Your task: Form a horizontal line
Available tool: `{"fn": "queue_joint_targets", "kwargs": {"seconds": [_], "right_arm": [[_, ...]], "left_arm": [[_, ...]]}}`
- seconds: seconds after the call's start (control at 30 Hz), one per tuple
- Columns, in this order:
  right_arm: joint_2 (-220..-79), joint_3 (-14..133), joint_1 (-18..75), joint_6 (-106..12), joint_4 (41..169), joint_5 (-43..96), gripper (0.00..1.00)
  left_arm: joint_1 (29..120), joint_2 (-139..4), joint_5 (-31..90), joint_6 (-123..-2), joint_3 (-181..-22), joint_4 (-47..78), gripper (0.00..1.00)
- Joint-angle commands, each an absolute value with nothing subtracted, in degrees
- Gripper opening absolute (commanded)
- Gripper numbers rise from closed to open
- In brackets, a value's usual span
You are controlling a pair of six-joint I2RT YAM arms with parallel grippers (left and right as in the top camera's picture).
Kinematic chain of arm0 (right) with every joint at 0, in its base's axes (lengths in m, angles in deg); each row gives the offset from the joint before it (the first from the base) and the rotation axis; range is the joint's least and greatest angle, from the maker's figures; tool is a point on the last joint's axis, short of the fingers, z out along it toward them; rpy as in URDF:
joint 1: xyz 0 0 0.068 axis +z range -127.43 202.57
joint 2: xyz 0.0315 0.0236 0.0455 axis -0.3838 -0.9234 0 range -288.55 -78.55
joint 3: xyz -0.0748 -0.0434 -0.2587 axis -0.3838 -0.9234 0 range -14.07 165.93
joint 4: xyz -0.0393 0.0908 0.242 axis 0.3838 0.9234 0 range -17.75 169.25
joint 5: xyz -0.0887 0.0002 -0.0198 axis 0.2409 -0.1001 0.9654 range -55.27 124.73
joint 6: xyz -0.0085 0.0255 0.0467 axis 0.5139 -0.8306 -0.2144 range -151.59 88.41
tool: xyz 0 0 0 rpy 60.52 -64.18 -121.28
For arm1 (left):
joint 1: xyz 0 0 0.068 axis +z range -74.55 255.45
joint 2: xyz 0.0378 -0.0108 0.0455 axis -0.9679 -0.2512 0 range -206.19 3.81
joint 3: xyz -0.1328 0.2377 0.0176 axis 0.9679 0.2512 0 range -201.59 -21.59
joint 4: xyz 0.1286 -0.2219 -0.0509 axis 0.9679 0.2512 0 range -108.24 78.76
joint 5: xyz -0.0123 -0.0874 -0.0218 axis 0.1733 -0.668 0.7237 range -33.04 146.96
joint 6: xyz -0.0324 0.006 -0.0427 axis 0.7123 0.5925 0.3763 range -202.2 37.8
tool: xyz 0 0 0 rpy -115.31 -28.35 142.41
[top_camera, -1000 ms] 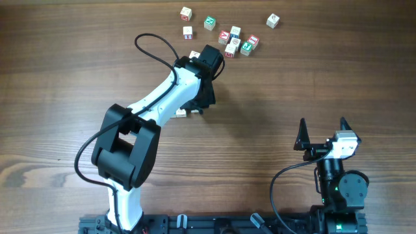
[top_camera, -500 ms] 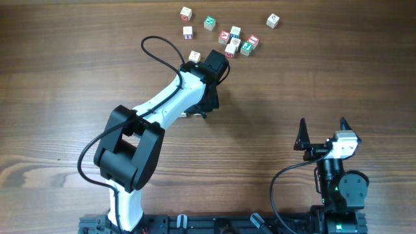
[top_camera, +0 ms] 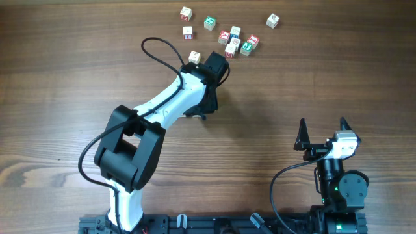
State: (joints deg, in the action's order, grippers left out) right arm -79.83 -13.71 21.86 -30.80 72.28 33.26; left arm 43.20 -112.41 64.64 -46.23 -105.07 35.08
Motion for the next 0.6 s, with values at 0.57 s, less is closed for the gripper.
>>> {"fn": "queue_joint_targets", "kwargs": {"seconds": [0.57], "right_arm": [[-79.6, -13.8, 21.7, -30.1, 72.1, 32.7, 1.00]], "left_arm": [[46.3, -109.5, 69.1, -48.9, -107.1, 33.2, 0.38]]}}
